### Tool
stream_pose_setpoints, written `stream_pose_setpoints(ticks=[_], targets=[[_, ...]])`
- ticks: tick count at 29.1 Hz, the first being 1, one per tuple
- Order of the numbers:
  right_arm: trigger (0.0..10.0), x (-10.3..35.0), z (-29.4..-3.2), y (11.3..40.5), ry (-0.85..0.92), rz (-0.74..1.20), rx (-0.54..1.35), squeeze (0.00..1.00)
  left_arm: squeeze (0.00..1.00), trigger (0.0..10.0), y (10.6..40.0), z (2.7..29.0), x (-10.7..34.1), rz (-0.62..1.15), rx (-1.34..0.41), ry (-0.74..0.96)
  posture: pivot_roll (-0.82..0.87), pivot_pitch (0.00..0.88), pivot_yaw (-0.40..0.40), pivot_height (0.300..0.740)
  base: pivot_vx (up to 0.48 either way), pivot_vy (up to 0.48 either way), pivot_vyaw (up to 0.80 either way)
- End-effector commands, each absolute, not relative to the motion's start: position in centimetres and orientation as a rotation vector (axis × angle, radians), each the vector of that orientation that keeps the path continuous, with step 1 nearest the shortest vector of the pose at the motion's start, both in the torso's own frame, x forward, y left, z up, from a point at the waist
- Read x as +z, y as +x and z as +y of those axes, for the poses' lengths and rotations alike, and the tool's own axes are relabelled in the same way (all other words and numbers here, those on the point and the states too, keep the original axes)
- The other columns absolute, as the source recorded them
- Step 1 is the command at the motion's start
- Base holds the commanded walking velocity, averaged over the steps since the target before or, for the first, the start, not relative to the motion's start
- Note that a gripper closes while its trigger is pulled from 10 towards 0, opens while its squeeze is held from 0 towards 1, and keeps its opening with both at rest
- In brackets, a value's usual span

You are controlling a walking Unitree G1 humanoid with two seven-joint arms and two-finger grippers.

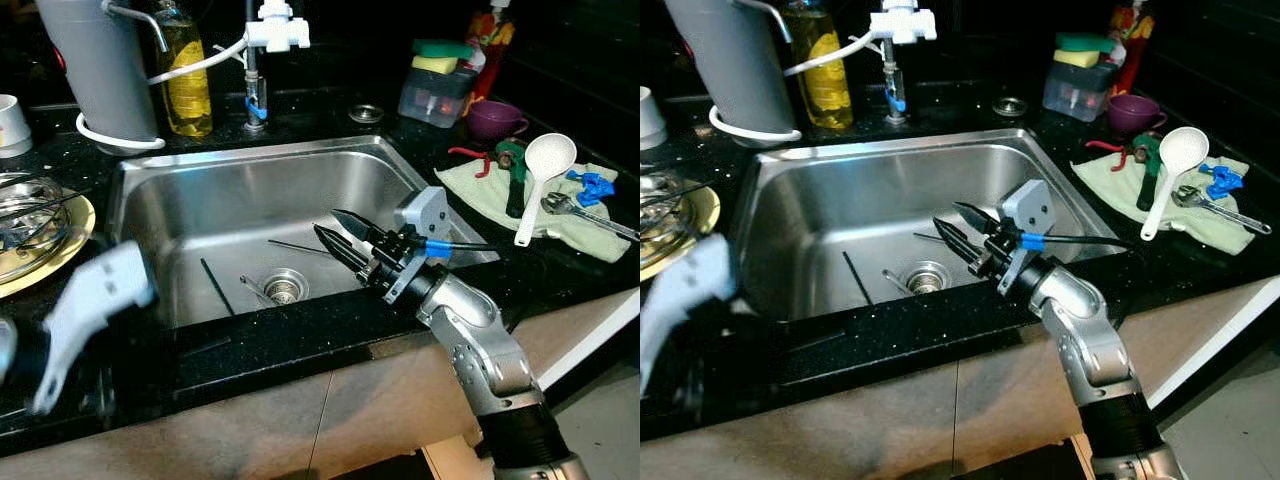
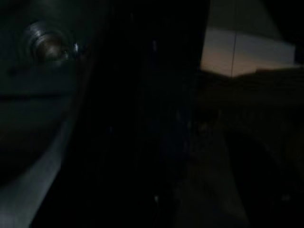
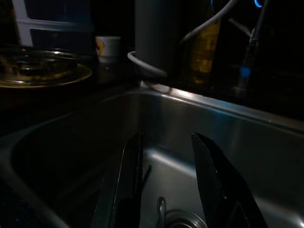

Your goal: Kitchen organization

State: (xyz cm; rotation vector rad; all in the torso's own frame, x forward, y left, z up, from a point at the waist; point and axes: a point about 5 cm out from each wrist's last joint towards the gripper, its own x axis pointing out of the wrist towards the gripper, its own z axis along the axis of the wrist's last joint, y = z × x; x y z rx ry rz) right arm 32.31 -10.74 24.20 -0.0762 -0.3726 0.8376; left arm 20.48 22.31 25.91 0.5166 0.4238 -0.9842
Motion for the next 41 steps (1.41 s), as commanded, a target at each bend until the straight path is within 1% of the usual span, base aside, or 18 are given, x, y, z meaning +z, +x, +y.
stream_pose_setpoints(ticks=[1,4,14,15,16,17,28,41], targets=[[10.0,24.2,-10.4,32.0,-0.090,-0.365,0.856,0.00,0.00,10.0,20.2,22.3,25.2,0.474,-0.995,0.531,-0.03,0.179,-0.056,0.740,0.000,0.000,0.00],[10.0,24.2,-10.4,32.0,-0.091,-0.362,0.856,0.00,0.00,10.0,20.3,22.2,25.0,0.463,-0.981,0.563,-0.03,0.180,-0.057,0.740,0.000,0.000,0.00],[10.0,24.2,-10.4,31.9,-0.094,-0.354,0.856,0.00,0.00,10.0,20.8,22.0,24.4,0.441,-0.971,0.560,-0.03,0.179,-0.056,0.740,0.000,0.000,0.00],[10.0,24.2,-10.4,31.9,-0.094,-0.353,0.856,0.00,0.00,4.6,20.7,22.0,24.1,0.452,-0.976,0.547,-0.03,0.178,-0.055,0.740,0.000,0.000,0.00],[10.0,24.2,-10.4,31.9,-0.094,-0.353,0.856,0.00,0.00,4.6,20.7,22.0,24.1,0.452,-0.976,0.547,-0.03,0.178,-0.055,0.740,0.000,0.000,0.00],[10.0,24.2,-10.4,31.9,-0.095,-0.352,0.856,0.00,0.00,0.0,20.7,22.1,23.8,0.466,-0.982,0.534,-0.04,0.176,-0.054,0.740,0.000,0.000,0.00],[10.0,24.3,-10.4,31.9,-0.103,-0.350,0.860,0.00,0.00,0.0,20.6,22.3,23.5,0.469,-0.985,0.517,-0.03,0.170,-0.057,0.740,0.000,0.000,0.00],[10.0,24.4,-10.8,32.2,-0.104,-0.351,0.829,0.00,0.00,0.0,21.2,22.3,24.5,0.411,-0.958,0.525,-0.03,0.169,-0.056,0.740,0.000,0.000,0.00]])
